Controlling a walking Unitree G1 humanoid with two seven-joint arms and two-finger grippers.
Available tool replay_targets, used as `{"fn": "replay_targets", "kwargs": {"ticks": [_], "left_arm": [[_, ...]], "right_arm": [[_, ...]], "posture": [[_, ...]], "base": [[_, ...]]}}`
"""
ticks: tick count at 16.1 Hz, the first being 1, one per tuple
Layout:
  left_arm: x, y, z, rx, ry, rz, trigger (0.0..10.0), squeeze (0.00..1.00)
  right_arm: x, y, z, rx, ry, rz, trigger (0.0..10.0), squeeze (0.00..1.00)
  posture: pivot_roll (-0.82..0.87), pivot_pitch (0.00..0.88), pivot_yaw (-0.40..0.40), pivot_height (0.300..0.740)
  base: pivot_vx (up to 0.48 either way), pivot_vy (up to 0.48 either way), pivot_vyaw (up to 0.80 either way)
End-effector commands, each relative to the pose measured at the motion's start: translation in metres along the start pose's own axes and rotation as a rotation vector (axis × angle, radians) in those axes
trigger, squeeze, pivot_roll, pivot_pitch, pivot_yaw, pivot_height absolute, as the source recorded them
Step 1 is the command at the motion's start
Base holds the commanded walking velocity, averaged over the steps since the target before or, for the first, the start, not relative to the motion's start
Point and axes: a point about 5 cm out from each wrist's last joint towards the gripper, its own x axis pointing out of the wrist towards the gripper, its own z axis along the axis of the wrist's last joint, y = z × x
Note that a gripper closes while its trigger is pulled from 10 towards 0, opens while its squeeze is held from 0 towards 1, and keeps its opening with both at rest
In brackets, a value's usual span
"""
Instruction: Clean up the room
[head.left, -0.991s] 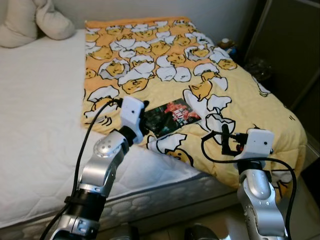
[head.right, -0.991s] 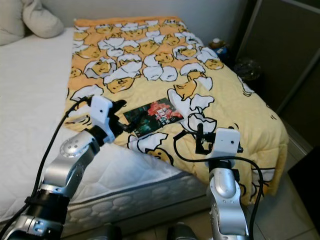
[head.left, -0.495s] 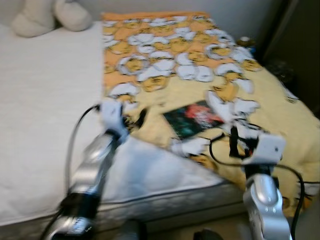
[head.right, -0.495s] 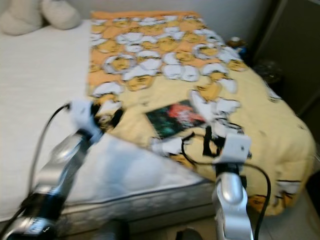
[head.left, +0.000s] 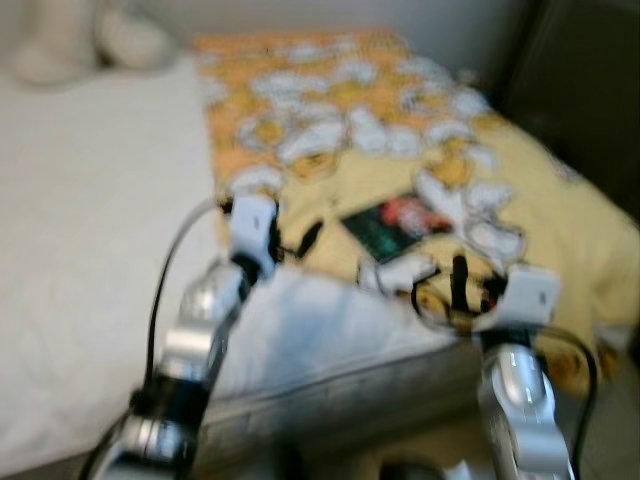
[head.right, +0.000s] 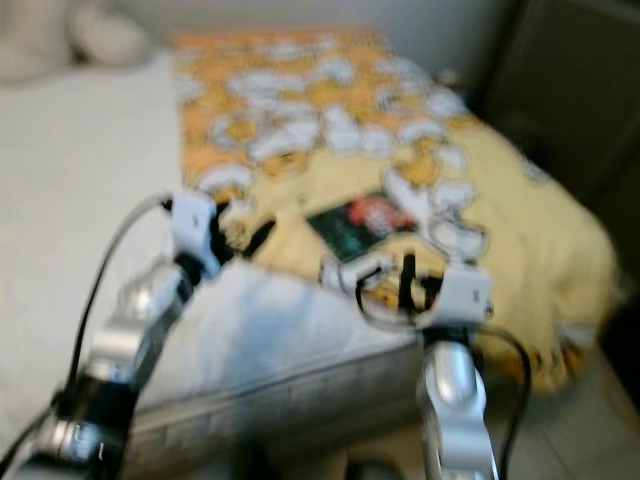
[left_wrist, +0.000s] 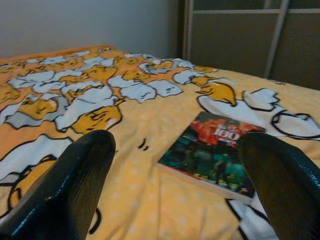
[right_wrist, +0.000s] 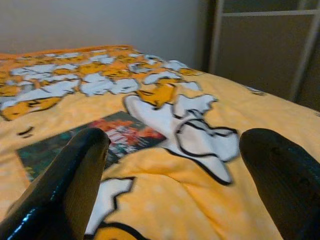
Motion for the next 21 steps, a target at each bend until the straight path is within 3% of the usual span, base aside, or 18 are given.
{"fn": "replay_targets", "kwargs": {"ticks": [1, 6, 14, 17, 18, 21], "left_arm": [[0.001, -0.002, 0.0, 0.008, -0.002, -0.019, 10.0, 0.0], [-0.002, -0.014, -0.001, -0.027, -0.035, -0.086, 10.0, 0.0], [-0.004, -0.016, -0.005, -0.076, -0.025, -0.062, 10.0, 0.0], [-0.002, -0.013, -0.005, -0.146, -0.01, -0.017, 10.0, 0.0], [-0.002, -0.013, -0.003, -0.128, -0.025, -0.008, 10.0, 0.0], [0.0, -0.013, -0.003, -0.102, -0.017, 0.033, 10.0, 0.0]], "right_arm": [[0.002, 0.001, 0.002, -0.015, -0.015, 0.003, 10.0, 0.0], [0.001, 0.003, 0.001, -0.038, -0.013, 0.04, 10.0, 0.0], [0.0, 0.008, -0.001, -0.054, -0.004, 0.074, 10.0, 0.0], [0.0, 0.01, -0.001, -0.069, -0.003, 0.095, 10.0, 0.0], [0.001, 0.01, 0.001, -0.041, -0.014, 0.094, 10.0, 0.0], [0.003, 0.012, 0.002, -0.074, -0.016, 0.116, 10.0, 0.0]], "posture": [[-0.08, 0.0, 0.043, 0.695], [-0.08, 0.0, 0.04, 0.695], [-0.08, 0.0, 0.036, 0.695], [-0.08, 0.0, 0.036, 0.695], [-0.08, 0.0, 0.036, 0.695], [-0.08, 0.0, 0.034, 0.695]], "base": [[0.0, 0.0, 0.0], [0.103, -0.31, 0.0], [0.343, -0.325, 0.0], [0.406, 0.124, 0.0], [0.244, 0.412, 0.0], [0.0, 0.0, 0.55]]}}
